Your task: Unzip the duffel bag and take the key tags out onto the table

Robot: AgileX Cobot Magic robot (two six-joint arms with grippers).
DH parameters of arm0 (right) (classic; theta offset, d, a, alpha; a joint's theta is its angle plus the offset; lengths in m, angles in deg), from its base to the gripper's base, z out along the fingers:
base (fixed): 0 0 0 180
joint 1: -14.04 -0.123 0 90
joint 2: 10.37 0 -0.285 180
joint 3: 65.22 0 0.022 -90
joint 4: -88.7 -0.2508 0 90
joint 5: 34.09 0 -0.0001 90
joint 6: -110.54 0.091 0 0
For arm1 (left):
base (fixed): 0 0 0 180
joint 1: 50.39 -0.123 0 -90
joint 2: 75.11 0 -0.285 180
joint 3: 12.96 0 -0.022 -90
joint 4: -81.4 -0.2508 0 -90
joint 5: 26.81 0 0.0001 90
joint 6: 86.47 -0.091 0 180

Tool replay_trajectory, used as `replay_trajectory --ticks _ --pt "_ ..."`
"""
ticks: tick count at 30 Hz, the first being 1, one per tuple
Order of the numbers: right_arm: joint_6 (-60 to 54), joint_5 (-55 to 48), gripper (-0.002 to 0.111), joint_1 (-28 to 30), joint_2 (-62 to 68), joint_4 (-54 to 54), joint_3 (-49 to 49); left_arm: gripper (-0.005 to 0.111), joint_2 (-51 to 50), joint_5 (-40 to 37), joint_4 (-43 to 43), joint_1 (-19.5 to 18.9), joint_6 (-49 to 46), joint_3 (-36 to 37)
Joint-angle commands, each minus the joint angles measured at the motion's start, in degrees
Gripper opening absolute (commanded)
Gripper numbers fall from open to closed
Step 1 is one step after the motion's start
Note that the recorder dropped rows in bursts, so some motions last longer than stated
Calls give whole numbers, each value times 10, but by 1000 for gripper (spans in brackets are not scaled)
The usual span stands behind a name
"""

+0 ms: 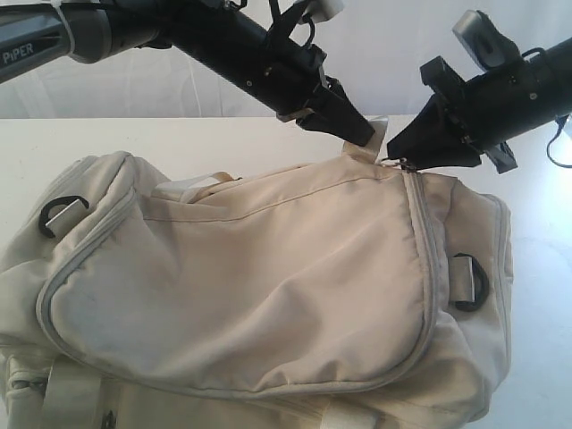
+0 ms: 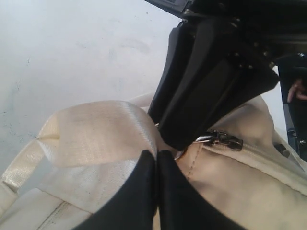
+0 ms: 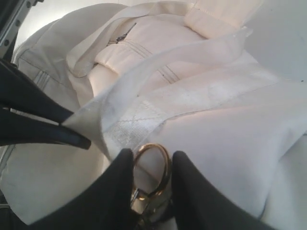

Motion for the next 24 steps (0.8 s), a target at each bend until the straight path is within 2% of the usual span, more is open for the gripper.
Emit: replay_trajectory --ticks 1,4,8,15,24 --pt "-16 -2 47 4 12 -1 2 0 20 -17 48 2 0 -5" --pt "-18 -2 59 4 30 -1 2 0 20 -17 48 2 0 -5" --pt "-16 -2 58 4 46 -17 2 0 20 -17 48 2 0 -5" --pt "-16 -2 33 4 44 -39 2 0 20 -17 48 2 0 -5" --pt "-11 -2 13 8 33 -40 2 0 20 -17 48 2 0 -5"
